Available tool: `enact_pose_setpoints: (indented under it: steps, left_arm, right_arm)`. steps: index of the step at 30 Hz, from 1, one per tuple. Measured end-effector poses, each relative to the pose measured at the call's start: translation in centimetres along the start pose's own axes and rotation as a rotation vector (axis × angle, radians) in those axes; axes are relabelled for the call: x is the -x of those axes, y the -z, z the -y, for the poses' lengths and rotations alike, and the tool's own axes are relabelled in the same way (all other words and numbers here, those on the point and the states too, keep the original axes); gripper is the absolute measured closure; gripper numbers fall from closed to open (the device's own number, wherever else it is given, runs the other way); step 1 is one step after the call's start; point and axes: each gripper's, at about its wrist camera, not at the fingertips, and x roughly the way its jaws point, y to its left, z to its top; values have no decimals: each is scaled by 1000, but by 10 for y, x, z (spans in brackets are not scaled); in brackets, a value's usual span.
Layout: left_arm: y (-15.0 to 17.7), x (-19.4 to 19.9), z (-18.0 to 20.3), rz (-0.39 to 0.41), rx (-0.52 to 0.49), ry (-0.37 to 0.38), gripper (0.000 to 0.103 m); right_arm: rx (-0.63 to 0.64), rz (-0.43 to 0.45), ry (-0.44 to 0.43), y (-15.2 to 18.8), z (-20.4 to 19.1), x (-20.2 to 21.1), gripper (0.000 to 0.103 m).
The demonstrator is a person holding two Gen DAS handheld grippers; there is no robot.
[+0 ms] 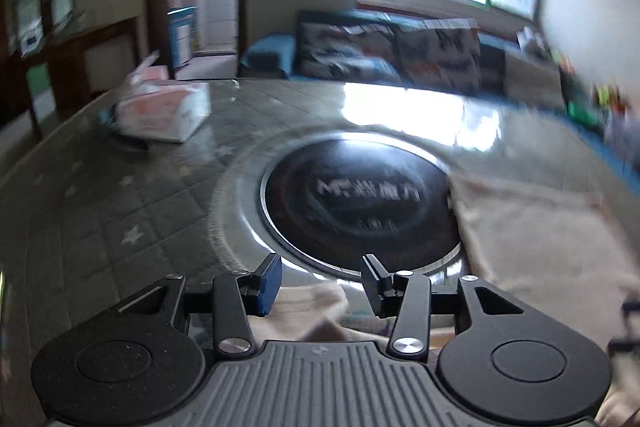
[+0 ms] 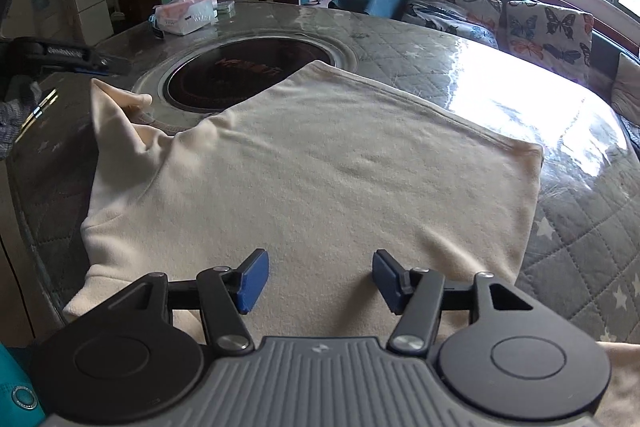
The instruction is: Fold clothes
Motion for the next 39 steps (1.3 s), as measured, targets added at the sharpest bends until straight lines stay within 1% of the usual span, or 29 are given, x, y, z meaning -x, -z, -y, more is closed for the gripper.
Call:
enact_pose_setpoints:
  steps: [3, 5, 7, 8, 9, 11, 12, 13, 14, 17, 19, 21, 22, 24, 26, 27, 29, 31, 32, 33, 35, 37, 39]
  left_arm:
    - [2, -14, 13, -54, -81, -16, 56]
    - [6, -18, 13, -85, -97, -27, 56]
    - [10, -19, 8, -96, -94, -34, 56]
    - [11, -19, 5, -102, -93, -38, 59]
    - [13, -20, 2, -106, -90, -41, 66]
    - [15, -15, -6, -85, -48, -45, 74]
    - [16, -12, -11, -71, -24, -50, 82]
    - [18, -9, -16, -55, 1, -56, 86]
    - [20, -4, -22, -28, 40, -71, 90]
    - [30, 13, -43, 53, 171, -95, 95]
    - [38, 25, -57, 104, 260, -105, 96]
    - [48, 33, -67, 108, 309, -130, 96]
    - [53, 36, -72, 109, 331, -141, 96]
    - [61, 39, -77, 86, 344, -151, 96]
    - [66, 41, -80, 66, 342, -142, 96]
    - [67, 43, -80, 61, 338, -144, 92]
    - [67, 46, -81, 59, 342, -142, 92]
    - [67, 48, -82, 56, 354, -131, 84]
    - [67, 48, -83, 52, 361, -123, 68]
    - [66, 47, -83, 53, 364, -120, 56]
    - [64, 44, -83, 53, 354, -119, 54]
    - [63, 39, -83, 42, 348, -112, 54]
    - [61, 34, -81, 40, 319, -106, 56]
  right_arm:
    - [0, 2, -4, 0, 0, 0, 43]
    - [-3, 4, -6, 0, 1, -1, 43]
    - [-4, 5, -8, 0, 1, -1, 43]
    - [-4, 6, -8, 0, 1, -1, 42]
    - [-3, 6, -8, 0, 0, -2, 42]
    - [-1, 6, -9, -1, -1, -2, 41]
    - [-1, 6, -9, -1, -1, -3, 40]
    - [-1, 6, -9, -1, -1, -3, 40]
    - [-1, 6, -9, -1, -2, -3, 40]
    - [-1, 6, -9, -1, -2, -3, 40]
    - [-2, 5, -7, 0, -2, -3, 40]
    - [1, 4, -5, 0, -4, -3, 39]
    - [3, 4, -5, 0, -4, -3, 39]
    - [6, 3, -7, 0, -5, -3, 39]
    - [10, 2, -9, -1, -6, -2, 39]
    - [12, 2, -10, -1, -6, -2, 39]
    - [15, 3, -13, -1, -7, -1, 39]
    - [17, 3, -15, -1, -8, 0, 38]
    - [17, 2, -16, -1, -9, 0, 38]
    - [17, 1, -15, 0, -9, 0, 38]
    - [19, -2, -14, 0, -9, 0, 38]
    - [19, -2, -13, 0, -10, 1, 38]
    - [19, -2, -12, 0, -10, 1, 38]
